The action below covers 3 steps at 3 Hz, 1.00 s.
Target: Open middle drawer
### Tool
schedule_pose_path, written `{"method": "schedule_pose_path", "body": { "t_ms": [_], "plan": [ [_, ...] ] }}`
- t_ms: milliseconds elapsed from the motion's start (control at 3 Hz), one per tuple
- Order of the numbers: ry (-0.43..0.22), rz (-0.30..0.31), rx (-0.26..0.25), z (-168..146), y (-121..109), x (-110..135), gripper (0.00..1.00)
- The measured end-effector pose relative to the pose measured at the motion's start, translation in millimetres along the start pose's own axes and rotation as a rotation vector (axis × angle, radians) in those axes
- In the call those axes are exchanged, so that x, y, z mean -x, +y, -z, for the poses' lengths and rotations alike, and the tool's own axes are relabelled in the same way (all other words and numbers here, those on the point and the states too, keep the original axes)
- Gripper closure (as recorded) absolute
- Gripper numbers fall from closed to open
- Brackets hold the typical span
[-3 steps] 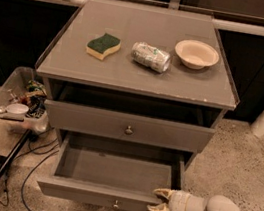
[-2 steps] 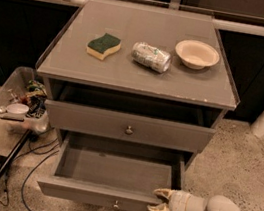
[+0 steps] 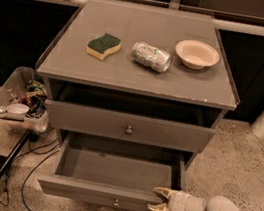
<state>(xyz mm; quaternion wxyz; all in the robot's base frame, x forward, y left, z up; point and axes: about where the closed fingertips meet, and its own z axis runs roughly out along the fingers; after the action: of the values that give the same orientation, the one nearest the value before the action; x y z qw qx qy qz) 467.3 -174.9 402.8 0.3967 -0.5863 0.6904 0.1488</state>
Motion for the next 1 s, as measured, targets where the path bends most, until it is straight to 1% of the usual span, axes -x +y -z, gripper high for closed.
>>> {"method": "schedule_pose_path", "body": {
  "t_ms": [333,1000],
  "plan": [
    [-0.005,-0.01,-0.007,4.9,7.0,-4.0,1.0],
    [-0.009,-0.012,-0.01,7.8,10.5,-2.6,1.0]
  ]
}}
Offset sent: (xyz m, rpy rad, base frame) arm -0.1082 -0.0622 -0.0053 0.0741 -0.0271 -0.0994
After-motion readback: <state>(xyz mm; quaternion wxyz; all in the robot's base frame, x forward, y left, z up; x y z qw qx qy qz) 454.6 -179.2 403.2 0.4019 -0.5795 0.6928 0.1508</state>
